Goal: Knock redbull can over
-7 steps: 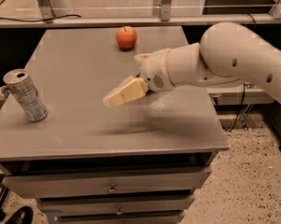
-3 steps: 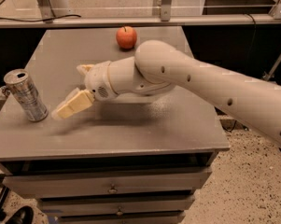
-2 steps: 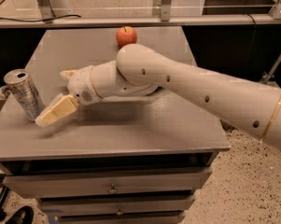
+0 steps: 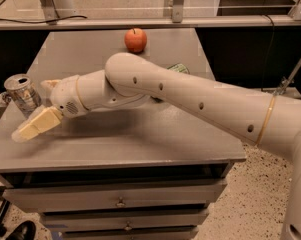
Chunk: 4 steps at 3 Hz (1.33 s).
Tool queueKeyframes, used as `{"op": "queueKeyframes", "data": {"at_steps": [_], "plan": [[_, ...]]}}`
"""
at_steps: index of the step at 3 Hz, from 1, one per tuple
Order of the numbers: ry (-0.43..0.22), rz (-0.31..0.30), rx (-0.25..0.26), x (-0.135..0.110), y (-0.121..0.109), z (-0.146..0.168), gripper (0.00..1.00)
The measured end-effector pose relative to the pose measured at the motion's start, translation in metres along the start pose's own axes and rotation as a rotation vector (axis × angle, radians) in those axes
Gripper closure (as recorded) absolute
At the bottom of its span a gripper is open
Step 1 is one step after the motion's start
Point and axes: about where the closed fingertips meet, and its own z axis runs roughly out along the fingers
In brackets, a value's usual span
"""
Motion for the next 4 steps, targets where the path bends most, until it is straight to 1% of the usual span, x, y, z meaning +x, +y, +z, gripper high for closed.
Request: {"op": "queueKeyframes", "data": {"at_steps": [1, 2, 3, 4], "plan": [[-0.051, 0.016, -0.013, -0.0042, 0.0067, 0.009, 0.18], [-0.082, 0.025, -0.009, -0.0059, 0.0096, 0.0097, 0.41], [-0.095, 0.022, 0.002, -0.0092, 0.0099, 0.0061, 0.64], [-0.081, 0.013, 0.012, -0.0141, 0.006, 0.0014, 0.88]]}}
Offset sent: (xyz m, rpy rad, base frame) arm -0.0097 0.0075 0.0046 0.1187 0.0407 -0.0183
